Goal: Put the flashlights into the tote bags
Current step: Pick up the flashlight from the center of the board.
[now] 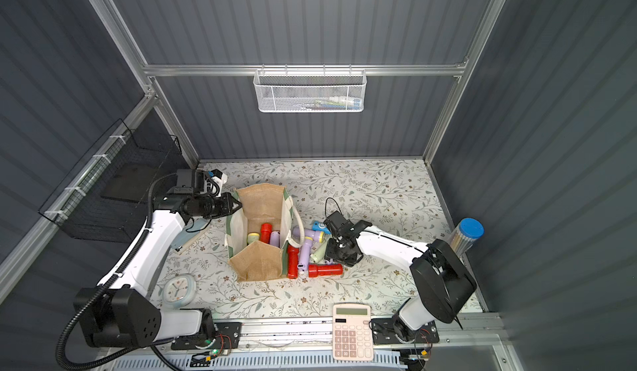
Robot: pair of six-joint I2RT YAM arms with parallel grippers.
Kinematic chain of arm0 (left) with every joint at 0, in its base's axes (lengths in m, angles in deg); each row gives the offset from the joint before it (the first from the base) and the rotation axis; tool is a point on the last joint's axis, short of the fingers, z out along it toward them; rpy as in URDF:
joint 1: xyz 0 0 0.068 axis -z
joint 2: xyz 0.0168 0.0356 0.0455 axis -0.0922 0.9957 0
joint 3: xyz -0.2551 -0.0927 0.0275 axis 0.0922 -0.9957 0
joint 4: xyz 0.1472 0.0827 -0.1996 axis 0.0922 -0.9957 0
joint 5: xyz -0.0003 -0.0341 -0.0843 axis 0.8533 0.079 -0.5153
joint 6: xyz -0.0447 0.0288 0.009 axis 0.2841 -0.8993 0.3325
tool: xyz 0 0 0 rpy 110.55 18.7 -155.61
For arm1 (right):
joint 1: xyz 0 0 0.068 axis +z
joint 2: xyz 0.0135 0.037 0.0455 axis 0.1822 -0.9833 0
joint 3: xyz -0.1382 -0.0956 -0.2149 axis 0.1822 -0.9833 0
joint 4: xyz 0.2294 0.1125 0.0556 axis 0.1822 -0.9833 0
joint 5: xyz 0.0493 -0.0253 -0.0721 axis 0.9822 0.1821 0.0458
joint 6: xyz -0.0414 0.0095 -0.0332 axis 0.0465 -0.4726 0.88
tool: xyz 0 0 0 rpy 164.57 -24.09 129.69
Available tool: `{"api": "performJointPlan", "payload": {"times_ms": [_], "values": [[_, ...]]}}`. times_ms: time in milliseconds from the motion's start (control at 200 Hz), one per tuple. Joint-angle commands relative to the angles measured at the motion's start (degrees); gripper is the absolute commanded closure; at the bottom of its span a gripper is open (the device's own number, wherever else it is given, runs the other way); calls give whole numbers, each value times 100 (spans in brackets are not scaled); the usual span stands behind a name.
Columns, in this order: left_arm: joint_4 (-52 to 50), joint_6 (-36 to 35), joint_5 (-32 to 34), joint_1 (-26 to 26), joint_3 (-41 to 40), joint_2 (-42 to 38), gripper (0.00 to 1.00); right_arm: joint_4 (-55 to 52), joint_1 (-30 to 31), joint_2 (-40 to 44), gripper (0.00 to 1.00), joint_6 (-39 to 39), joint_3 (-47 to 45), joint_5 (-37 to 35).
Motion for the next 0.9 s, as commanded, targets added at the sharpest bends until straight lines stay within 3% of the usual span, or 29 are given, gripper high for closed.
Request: {"api": "performJointPlan", "payload": {"times_ms": [0, 895], "values": [[-87, -118, -85, -18, -19, -48, 79, 8, 0, -89, 41, -55, 134, -154], [-78, -111, -87, -18, -54, 75, 79, 326, -61, -530, 43, -278, -110, -409]]}}
